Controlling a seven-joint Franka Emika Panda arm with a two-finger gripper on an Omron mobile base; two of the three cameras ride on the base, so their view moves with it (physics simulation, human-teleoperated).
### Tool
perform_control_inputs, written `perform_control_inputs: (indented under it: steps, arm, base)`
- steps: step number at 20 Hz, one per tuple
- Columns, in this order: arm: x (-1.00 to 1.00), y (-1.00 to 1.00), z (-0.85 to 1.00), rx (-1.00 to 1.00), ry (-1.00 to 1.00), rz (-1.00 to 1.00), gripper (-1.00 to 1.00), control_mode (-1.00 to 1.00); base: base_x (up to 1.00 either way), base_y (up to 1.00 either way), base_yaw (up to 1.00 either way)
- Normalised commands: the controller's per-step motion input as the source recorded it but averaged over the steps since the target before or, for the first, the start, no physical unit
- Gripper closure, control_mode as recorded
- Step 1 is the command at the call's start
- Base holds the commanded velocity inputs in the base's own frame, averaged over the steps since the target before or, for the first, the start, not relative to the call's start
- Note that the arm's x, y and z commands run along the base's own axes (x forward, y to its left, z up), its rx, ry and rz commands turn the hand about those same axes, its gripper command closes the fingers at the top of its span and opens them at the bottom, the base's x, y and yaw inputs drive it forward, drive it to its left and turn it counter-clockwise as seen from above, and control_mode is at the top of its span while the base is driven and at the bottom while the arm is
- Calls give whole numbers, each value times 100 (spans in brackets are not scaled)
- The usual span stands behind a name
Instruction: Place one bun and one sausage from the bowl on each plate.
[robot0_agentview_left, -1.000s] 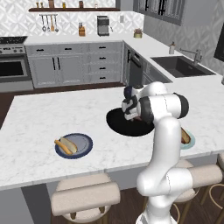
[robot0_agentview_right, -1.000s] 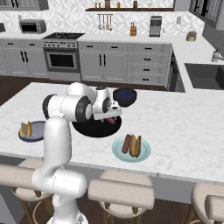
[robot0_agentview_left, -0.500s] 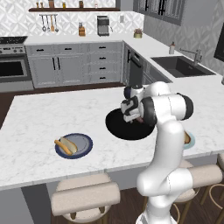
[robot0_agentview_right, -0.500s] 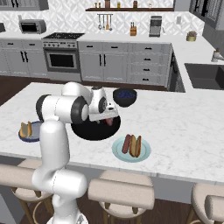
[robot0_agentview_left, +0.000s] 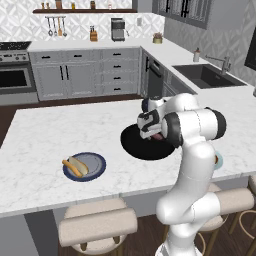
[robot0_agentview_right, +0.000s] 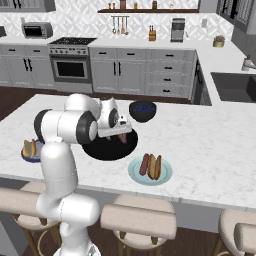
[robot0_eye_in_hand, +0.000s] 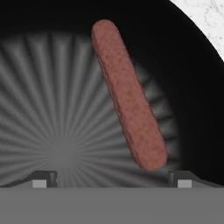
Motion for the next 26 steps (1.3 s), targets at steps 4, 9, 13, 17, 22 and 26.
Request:
perform_control_inputs:
  steps: [4,9,13,17,22,26]
  arm:
    - [22,-24,-3,0,0,-11,-100,-100]
    - [24,9,-61,0,1,-4,-100,-100]
    - [8,-20,-11,0,-5,-4,-100,-100]
    - [0,-8,-40,-2,-4,0,-100,-100]
    - [0,30,-53,-2,0,0,-100,-100]
    - [0,24,-31,-1,4,0,-100,-100]
  base:
    - [0,0,0]
    - [0,0,0]
    - [0,0,0]
    - [0,0,0]
    - [0,0,0]
    - [0,0,0]
